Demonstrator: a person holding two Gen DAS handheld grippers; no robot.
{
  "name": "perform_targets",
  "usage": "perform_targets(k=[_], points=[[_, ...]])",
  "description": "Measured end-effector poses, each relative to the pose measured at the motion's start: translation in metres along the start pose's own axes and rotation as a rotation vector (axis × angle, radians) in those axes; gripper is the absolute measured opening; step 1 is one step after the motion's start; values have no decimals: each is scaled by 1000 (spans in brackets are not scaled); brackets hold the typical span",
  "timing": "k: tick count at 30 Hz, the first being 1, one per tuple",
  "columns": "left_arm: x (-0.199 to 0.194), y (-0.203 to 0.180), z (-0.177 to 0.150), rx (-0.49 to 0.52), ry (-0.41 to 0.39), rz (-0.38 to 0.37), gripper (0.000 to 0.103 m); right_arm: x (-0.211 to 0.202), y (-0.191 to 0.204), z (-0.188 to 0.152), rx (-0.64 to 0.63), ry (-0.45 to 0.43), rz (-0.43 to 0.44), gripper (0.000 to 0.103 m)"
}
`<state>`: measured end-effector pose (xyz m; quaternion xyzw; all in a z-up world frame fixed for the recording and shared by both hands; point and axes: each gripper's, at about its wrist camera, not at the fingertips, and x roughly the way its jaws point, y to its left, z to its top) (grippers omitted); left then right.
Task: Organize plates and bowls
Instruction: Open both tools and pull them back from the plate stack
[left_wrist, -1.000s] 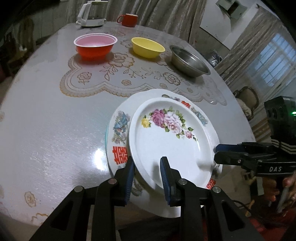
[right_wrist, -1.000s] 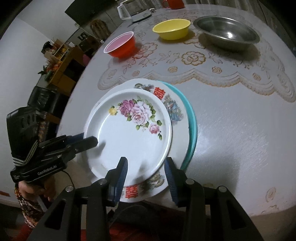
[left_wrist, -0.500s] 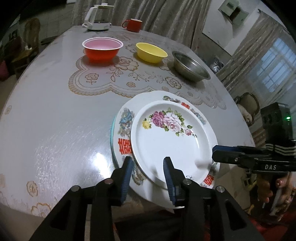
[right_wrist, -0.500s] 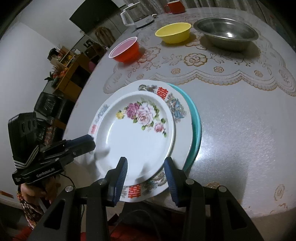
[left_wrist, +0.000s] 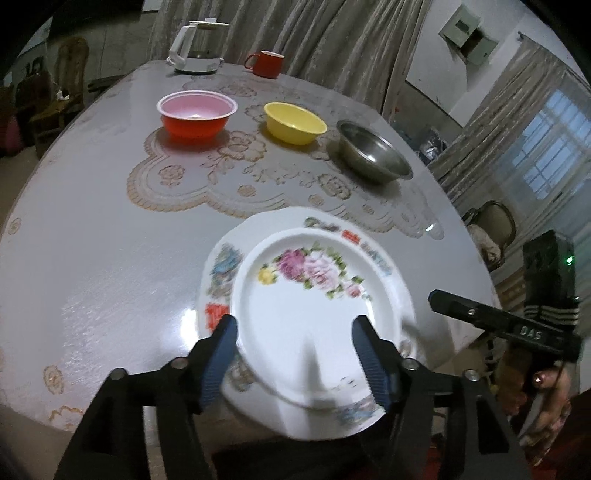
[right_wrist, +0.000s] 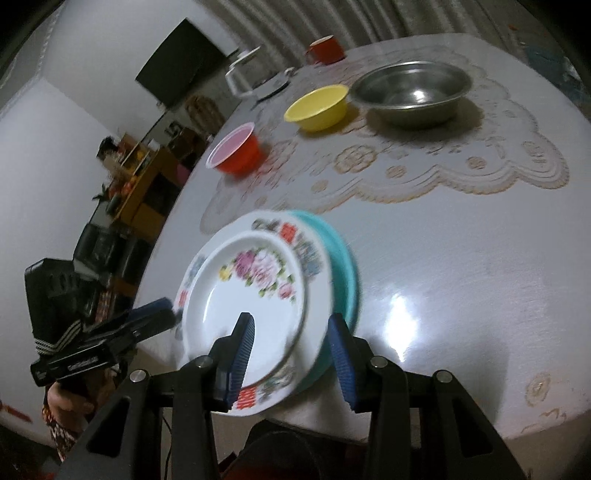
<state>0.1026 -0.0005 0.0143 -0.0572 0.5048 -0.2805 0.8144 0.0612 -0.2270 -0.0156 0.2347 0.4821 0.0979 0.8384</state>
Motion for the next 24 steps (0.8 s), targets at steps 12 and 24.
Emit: perform_targets(k=[12,24], points=[[22,-58,22,84,-3,-26,79,-13,-40,9,45,-85,-89,42],[52,-94,55,102,25,-10,83,-15,-83,20,110,-153,-102,46]])
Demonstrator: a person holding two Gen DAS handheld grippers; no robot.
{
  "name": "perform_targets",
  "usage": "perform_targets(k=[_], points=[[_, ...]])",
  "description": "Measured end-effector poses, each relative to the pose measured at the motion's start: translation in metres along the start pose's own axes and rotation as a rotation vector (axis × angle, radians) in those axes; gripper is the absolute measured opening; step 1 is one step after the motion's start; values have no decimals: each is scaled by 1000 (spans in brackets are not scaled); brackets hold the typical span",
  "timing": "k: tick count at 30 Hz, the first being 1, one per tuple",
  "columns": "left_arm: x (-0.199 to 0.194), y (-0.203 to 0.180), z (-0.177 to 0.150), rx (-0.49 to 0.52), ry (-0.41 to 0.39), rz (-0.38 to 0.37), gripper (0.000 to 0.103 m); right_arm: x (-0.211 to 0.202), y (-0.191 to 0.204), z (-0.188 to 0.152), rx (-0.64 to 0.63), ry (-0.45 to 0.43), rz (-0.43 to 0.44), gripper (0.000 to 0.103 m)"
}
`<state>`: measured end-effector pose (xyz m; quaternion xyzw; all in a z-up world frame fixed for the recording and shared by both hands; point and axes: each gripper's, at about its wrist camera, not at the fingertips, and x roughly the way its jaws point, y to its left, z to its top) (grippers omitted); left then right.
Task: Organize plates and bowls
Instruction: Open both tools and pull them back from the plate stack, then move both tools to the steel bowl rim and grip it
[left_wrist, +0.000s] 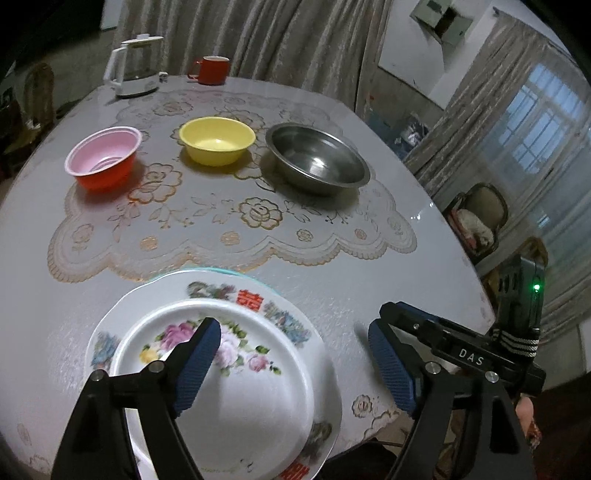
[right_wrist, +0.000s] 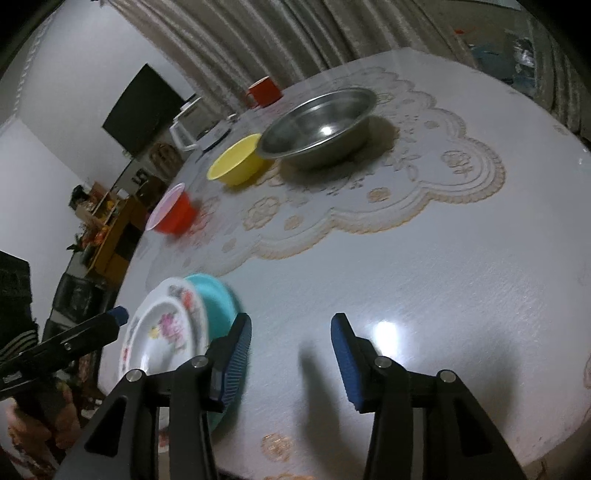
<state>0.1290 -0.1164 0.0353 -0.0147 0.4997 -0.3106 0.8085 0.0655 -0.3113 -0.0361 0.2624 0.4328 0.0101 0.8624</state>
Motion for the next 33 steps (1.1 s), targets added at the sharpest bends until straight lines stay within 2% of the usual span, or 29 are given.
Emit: perform_targets(k=[9,15,22,25,33], points=[[27,-9,32,-6,46,19,83,9,-31,22,71,-4,-27,52],[37,-13,57,14,9,45,84,10,-42,39,86,-24,-65,53],[52,0,89,-40,-54,71,85,16,-54,58,95,-37,-89,53],[61,7,103,-63,-57,96,87,15,-59,70,104,-72,-112,61],[88,19,129,-128,-65,98,89,20,-62,111,111,-115,-127,62]])
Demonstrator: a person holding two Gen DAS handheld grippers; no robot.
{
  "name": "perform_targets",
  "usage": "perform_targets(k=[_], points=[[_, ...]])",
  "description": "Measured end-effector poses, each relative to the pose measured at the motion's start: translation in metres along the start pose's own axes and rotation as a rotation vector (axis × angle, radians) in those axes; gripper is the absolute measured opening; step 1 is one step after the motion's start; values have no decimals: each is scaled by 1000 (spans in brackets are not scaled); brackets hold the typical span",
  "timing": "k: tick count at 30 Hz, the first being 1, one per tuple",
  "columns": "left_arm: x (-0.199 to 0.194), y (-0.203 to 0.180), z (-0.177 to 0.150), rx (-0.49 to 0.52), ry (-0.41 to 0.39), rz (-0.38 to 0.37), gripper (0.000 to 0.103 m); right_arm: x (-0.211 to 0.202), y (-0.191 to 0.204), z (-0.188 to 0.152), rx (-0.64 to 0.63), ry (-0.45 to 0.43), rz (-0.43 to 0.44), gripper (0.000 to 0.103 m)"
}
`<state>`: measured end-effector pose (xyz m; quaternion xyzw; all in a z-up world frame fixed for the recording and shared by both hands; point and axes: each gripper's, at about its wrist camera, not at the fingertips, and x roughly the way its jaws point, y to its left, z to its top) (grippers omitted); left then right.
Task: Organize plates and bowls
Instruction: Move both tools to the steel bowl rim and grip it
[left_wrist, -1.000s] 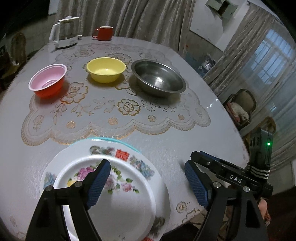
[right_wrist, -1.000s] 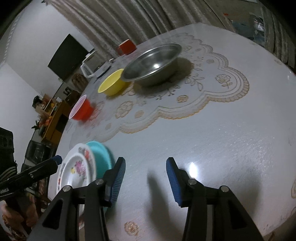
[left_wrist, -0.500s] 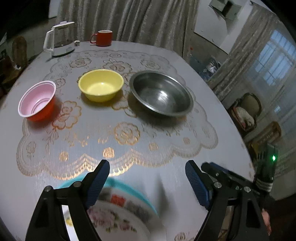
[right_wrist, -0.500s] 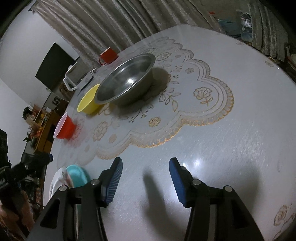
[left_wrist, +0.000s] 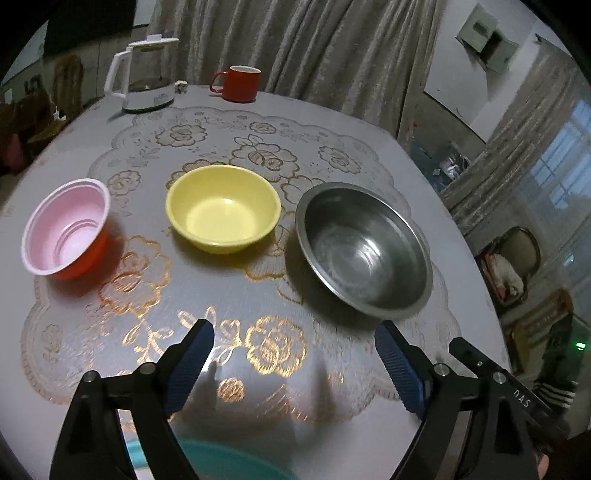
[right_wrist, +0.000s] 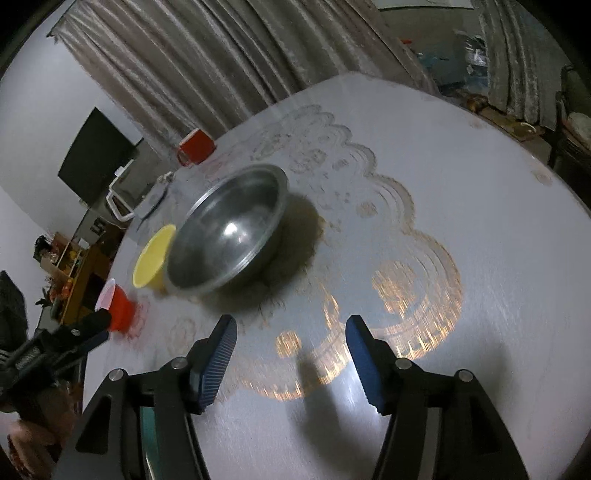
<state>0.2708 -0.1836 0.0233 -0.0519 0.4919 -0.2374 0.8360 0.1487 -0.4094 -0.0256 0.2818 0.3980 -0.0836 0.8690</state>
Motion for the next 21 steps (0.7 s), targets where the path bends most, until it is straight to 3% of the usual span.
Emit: perform_targets(k=[12,21], points=[[57,-7,24,-37,74,-8,89,46,3,60,29,-15,-39,62],[88,-5,28,-80,130,-40,82,86,-1,69,32,45,-52,61]])
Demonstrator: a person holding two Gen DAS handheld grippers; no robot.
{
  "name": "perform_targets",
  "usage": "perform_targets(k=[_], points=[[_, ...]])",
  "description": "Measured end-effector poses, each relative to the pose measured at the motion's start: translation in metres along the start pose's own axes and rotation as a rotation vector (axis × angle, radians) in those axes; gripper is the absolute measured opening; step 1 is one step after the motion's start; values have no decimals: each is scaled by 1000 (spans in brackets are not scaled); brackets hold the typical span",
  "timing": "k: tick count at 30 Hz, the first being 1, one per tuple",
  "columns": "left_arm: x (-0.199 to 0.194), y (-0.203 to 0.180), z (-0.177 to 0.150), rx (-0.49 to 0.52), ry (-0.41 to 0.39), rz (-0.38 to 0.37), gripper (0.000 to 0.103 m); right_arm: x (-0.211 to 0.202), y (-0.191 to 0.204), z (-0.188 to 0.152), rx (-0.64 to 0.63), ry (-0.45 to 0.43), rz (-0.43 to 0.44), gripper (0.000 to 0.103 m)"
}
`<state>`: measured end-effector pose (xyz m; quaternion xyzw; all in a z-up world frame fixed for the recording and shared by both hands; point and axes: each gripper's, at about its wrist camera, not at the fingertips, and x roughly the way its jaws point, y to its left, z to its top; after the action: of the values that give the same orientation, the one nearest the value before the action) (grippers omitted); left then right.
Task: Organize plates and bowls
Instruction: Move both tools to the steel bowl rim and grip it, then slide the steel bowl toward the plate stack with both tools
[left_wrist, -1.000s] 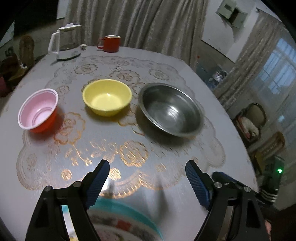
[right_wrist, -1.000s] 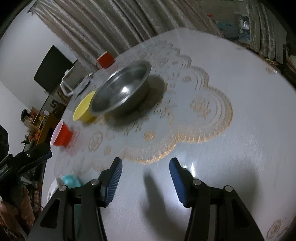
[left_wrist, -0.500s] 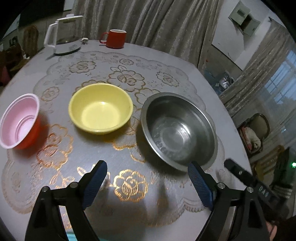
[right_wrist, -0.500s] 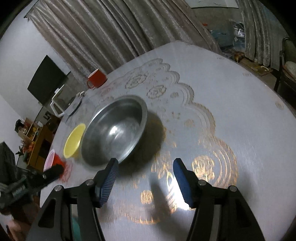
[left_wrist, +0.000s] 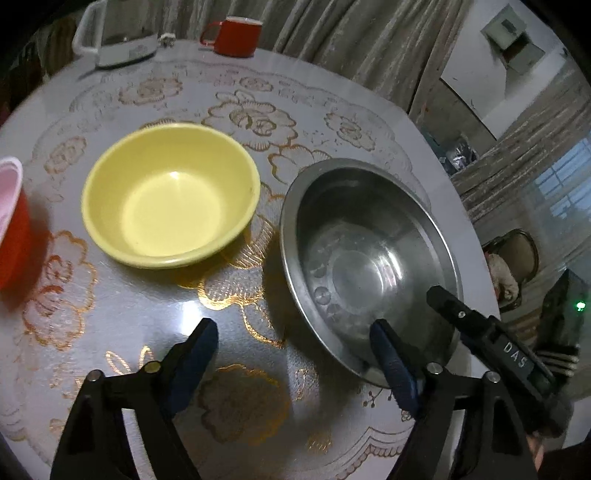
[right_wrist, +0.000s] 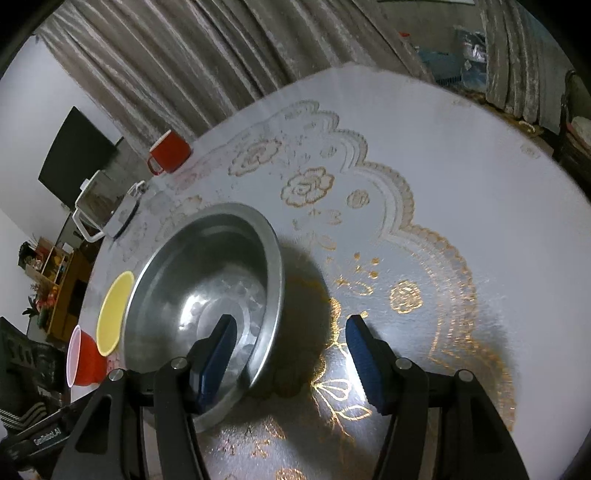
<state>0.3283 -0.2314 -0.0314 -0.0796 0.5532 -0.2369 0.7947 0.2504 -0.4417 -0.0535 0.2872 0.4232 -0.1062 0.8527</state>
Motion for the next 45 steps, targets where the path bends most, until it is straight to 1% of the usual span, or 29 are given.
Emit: perform_targets(k=[2,3,4,5,6,8,9,10,11,13,16,20,25,30,39,45], points=[[5,0,-1,0,10,-7,72,5,-1,-2,7,2,16,57],[5,1,0,1,9,-17,70,7,-1,-3,3,3,17,56],[5,0,0,6,5,-26,65,7,1,-5,-16,-9,11,52],[5,-2,0,13,-1,-31,57,6,2,-5,-25,-11,21,47],[4,-3,0,19,-3,-37,53,6,2,-6,-30,-10,39,44],[2,-10,-2,49,-8,-53,37,6,4,-7,-30,-1,77,33],[1,-13,-3,65,-10,-53,33,5,5,-8,-33,0,87,30],[-1,-17,-5,90,-13,-50,26,4,7,-9,-39,-1,94,25],[-3,-22,-7,112,-18,-38,27,3,9,-10,-51,-3,98,20],[-5,-23,-8,117,-22,-38,26,0,13,-15,-68,-5,88,18],[-10,-22,-14,120,-21,-51,26,-5,11,-20,-56,-3,95,18],[-17,-24,-30,121,-14,-50,27,-17,5,-29,-47,-5,100,18],[-27,-28,-48,131,-9,-51,27,-35,-1,-44,-38,-9,110,18],[-41,-33,-67,149,-21,-56,27,-56,-4,-64,-47,-22,114,18],[-72,-40,-115,146,-33,-104,27,-99,-10,-98,-54,-59,128,19],[-87,-44,-145,168,-50,-121,28,-123,-15,-120,-58,-73,135,19]])
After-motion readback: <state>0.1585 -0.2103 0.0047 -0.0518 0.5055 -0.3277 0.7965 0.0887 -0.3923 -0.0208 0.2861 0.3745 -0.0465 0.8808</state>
